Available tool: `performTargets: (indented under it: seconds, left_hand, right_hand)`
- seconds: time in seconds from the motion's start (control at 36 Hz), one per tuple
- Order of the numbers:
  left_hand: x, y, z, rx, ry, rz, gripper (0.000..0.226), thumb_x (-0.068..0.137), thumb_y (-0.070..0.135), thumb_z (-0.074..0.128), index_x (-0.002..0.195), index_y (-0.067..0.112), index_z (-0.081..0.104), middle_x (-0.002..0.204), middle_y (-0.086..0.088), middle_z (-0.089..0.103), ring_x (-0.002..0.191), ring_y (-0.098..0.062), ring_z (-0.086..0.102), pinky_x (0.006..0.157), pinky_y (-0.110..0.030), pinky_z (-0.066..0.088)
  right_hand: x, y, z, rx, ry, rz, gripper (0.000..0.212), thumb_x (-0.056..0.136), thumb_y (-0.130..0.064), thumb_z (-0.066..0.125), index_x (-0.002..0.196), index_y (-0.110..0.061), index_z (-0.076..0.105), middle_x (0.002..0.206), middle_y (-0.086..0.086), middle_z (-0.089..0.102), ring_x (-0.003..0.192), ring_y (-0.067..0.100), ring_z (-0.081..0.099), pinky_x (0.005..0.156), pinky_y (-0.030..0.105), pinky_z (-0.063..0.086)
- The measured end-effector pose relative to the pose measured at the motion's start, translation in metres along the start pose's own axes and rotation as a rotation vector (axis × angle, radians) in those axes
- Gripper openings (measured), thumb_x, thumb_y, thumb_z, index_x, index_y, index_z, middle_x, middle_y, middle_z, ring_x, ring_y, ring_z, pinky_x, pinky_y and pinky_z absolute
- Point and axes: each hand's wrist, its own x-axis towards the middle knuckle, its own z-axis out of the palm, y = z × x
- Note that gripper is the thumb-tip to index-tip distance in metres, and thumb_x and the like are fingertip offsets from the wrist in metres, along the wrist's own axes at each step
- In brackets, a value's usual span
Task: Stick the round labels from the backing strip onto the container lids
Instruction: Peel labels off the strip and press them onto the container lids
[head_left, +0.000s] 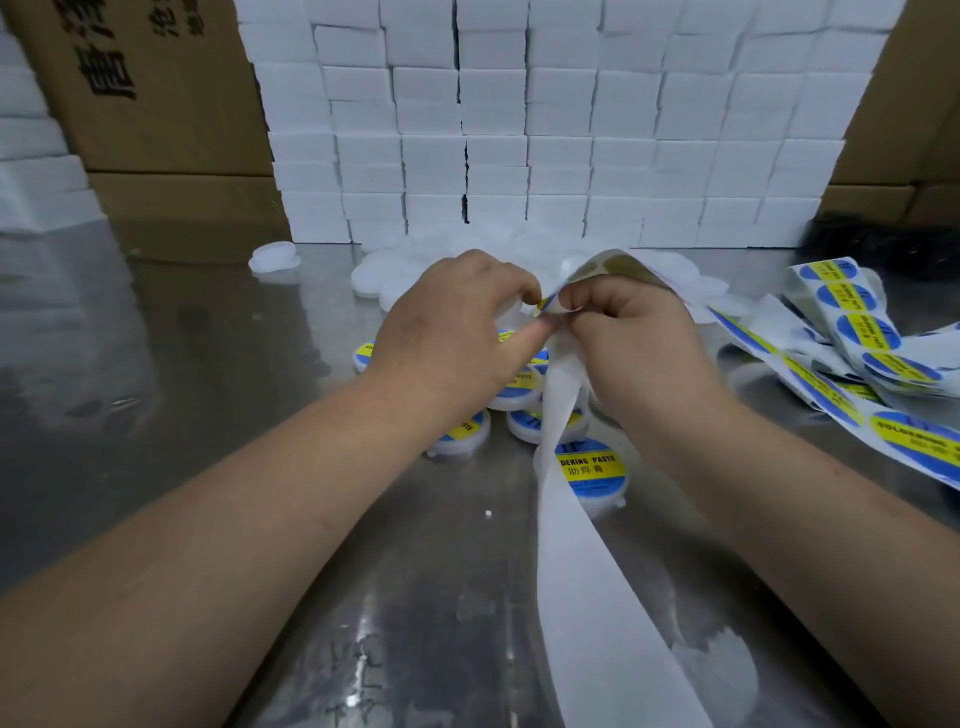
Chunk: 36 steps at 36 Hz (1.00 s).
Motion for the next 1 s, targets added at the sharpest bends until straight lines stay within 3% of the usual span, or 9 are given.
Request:
performTargets:
  seconds: [0.17,0.28,0.44,0.53,0.67,0.81,0.86,0.94,1.0]
  left_hand:
    - [0.004,-0.004,-0.003,-0.165,0.025,-0.17,0.013,0.083,0.041,0.059,0.09,0.031,0.064,0.097,0.006,0.06,0.093,-0.01,0.051,0.078,-0.025,0.037]
    - [0.008,-0.012,-0.004,-0.276,0.115,-0.403,0.021,0.086,0.042,0.056,0.067,0.031,0.054,0.068,0.013,0.055,0.065,0.006,0.05,0.057,-0.011,0.036]
    - [0.016,-0.025,-0.007,-0.368,0.214,-0.633,0.019,0.089,0.029,0.047,0.077,0.019,0.056,0.064,0.004,0.045,0.061,-0.018,0.041,0.056,-0.028,0.034]
    - [0.014,-0.023,-0.006,-0.374,0.193,-0.631,0.02,0.088,0.03,0.048,0.072,0.02,0.054,0.062,0.005,0.045,0.055,-0.011,0.04,0.053,-0.027,0.034]
    - [0.007,-0.014,-0.002,-0.288,0.17,-0.51,0.015,0.088,0.037,0.048,0.078,0.03,0.057,0.074,0.012,0.056,0.069,-0.001,0.051,0.055,-0.012,0.036]
    - [0.005,-0.01,-0.001,-0.258,0.148,-0.443,0.011,0.088,0.04,0.05,0.084,0.033,0.057,0.088,0.008,0.06,0.085,-0.013,0.053,0.068,-0.025,0.037]
    - [0.004,-0.01,-0.001,-0.266,0.148,-0.435,0.012,0.088,0.04,0.05,0.086,0.032,0.059,0.091,0.007,0.061,0.087,-0.013,0.053,0.069,-0.025,0.037]
    - [0.003,-0.008,-0.001,-0.255,0.141,-0.409,0.015,0.088,0.041,0.05,0.089,0.029,0.06,0.092,0.004,0.061,0.083,-0.013,0.05,0.069,-0.026,0.036]
    - [0.003,-0.007,-0.002,-0.234,0.136,-0.39,0.015,0.087,0.043,0.051,0.089,0.03,0.058,0.094,0.004,0.06,0.084,-0.012,0.049,0.069,-0.026,0.035]
  right_hand:
    - [-0.001,-0.003,-0.002,-0.012,0.035,0.048,0.027,0.082,-0.002,0.049,0.066,-0.015,0.066,0.05,-0.006,0.049,0.043,0.007,0.037,0.036,0.013,0.029]
    - [0.0,-0.002,-0.003,-0.043,0.069,0.061,0.014,0.083,-0.013,0.049,0.079,-0.005,0.06,0.07,0.011,0.058,0.058,0.01,0.044,0.038,0.014,0.034]
    - [-0.001,0.0,-0.003,-0.172,0.034,-0.019,0.025,0.085,-0.015,0.048,0.062,-0.008,0.045,0.045,-0.009,0.035,0.04,0.006,0.029,0.036,0.019,0.025]
    - [-0.001,-0.002,-0.003,-0.142,0.066,-0.027,0.008,0.085,-0.013,0.05,0.084,-0.021,0.052,0.067,-0.008,0.053,0.056,0.006,0.046,0.049,0.021,0.035]
    - [-0.006,-0.005,-0.004,-0.202,0.124,-0.167,0.035,0.083,-0.007,0.049,0.098,-0.037,0.038,0.087,-0.017,0.052,0.056,0.0,0.049,0.048,0.014,0.038]
    - [-0.008,-0.008,-0.006,-0.3,0.184,-0.346,0.049,0.076,0.008,0.041,0.099,-0.032,0.056,0.117,-0.018,0.041,0.081,-0.005,0.044,0.065,0.009,0.034]
    - [-0.008,-0.009,-0.006,-0.315,0.189,-0.34,0.048,0.076,0.007,0.04,0.088,-0.034,0.06,0.113,-0.021,0.045,0.088,-0.008,0.043,0.072,0.006,0.035]
    - [-0.008,-0.01,-0.008,-0.352,0.135,-0.239,0.044,0.078,0.001,0.04,0.073,-0.04,0.056,0.075,-0.023,0.056,0.067,0.005,0.05,0.068,0.024,0.04]
    - [-0.007,-0.01,-0.009,-0.358,0.115,-0.188,0.04,0.078,-0.003,0.041,0.064,-0.038,0.055,0.067,-0.023,0.056,0.064,0.006,0.05,0.066,0.024,0.04]
